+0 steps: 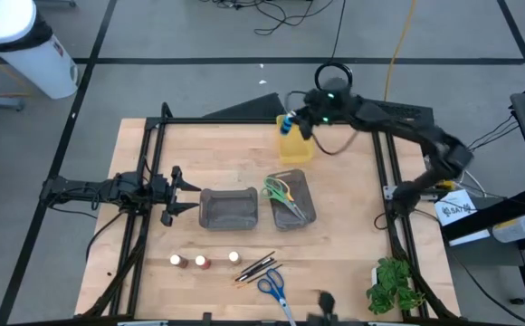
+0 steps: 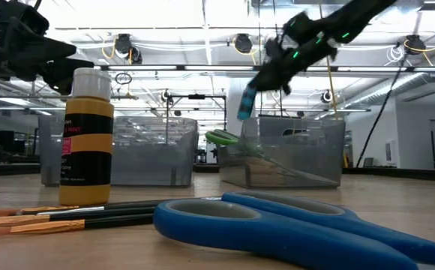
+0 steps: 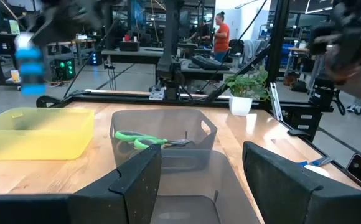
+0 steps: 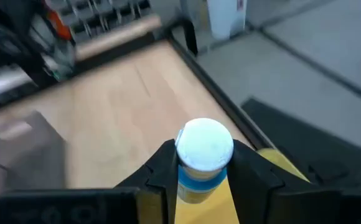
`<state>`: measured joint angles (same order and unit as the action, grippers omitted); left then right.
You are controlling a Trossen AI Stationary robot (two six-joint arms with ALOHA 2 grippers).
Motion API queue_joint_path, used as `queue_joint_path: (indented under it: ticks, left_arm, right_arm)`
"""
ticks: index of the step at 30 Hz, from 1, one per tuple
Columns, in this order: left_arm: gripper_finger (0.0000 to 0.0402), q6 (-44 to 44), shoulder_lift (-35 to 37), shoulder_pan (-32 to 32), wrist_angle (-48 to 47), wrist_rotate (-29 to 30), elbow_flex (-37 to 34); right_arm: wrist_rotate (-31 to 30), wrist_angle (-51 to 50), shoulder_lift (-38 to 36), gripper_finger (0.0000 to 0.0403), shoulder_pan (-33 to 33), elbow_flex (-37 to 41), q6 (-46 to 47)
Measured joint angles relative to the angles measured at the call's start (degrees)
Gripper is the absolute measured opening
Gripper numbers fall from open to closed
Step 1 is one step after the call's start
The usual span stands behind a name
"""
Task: Pick & Place Paint Supplies
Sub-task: Put the blue paint bottle into the yellow bin
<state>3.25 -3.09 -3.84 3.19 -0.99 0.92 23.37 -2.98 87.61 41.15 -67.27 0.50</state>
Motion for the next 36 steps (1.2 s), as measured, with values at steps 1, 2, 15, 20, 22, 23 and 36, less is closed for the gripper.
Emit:
queue_joint_path:
  ticks: [1, 2, 15, 20, 22, 23, 36]
  left_arm:
    - [0.0237, 0.0, -0.02, 0.01, 0.0, -0.02, 0.0]
    - [0.0237, 0.0, -0.01, 0.01, 0.01, -0.01, 0.0]
    - [0.0237, 0.0, -0.02, 0.02, 0.01, -0.04, 0.0]
    - [0.0237, 0.0, 0.0, 0.0, 0.01, -0.07, 0.01]
    - [0.0237, 0.02, 0.0, 0.01, 0.01, -0.07, -0.01]
    - [0.0237, 0.02, -0.01, 0.01, 0.01, -0.07, 0.01]
    - [0.0237, 0.0, -0.02, 0.0, 0.01, -0.11, 0.01]
  right_arm:
    - [0.7, -1.02, 2.84, 0.0098, 0.56, -1.71, -1.03]
    - [0.73, -1.71, 5.39, 0.0098, 0.88, -3.22, -1.99]
    - [-9.38, -1.81, 14.87, 0.0098, 2.0, -8.09, -10.29]
    - [-9.85, -1.8, 15.04, 0.0098, 1.9, -8.09, -11.96]
    - [-10.03, 0.31, 16.24, 0.0098, 1.23, -8.11, -12.32]
    - [-10.07, 0.97, 16.82, 0.0098, 0.96, -8.1, -12.42]
    - [-9.97, 4.98, 22.16, 0.0098, 0.01, -8.0, -13.21]
